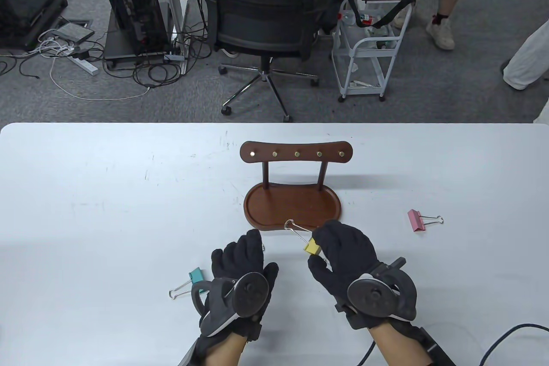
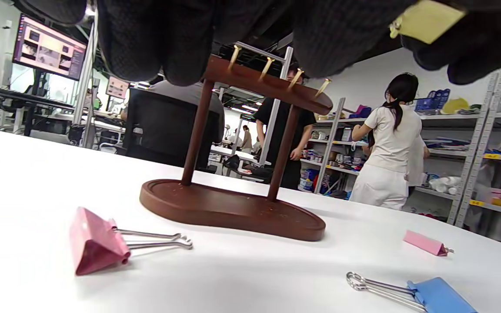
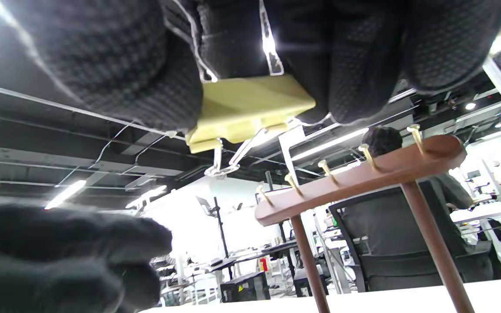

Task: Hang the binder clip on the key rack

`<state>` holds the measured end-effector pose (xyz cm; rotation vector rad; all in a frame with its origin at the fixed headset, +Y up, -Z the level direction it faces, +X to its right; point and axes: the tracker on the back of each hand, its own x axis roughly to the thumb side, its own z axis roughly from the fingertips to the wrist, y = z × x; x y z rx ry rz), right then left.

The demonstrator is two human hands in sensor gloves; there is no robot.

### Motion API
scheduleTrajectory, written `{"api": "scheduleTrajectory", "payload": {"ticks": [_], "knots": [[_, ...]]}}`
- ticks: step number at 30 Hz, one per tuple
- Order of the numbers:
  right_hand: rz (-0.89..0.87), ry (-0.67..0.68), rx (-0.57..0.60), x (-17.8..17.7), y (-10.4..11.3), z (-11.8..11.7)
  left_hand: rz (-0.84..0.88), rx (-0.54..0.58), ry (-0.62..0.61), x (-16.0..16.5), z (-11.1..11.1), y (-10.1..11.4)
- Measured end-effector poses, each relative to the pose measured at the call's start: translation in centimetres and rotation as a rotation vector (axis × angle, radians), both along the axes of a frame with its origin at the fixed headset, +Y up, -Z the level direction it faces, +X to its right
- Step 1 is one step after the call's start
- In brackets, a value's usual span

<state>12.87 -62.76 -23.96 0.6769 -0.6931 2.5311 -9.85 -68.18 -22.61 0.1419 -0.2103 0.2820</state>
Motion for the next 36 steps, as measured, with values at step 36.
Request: {"api": "scheduleTrajectory", "payload": {"ticks": [36], "knots": [[-0.108, -0.232, -0.158, -10.0, 2.1, -10.2, 0.093, -0.033, 0.104, -1.7, -0.1, 0.7]]}}
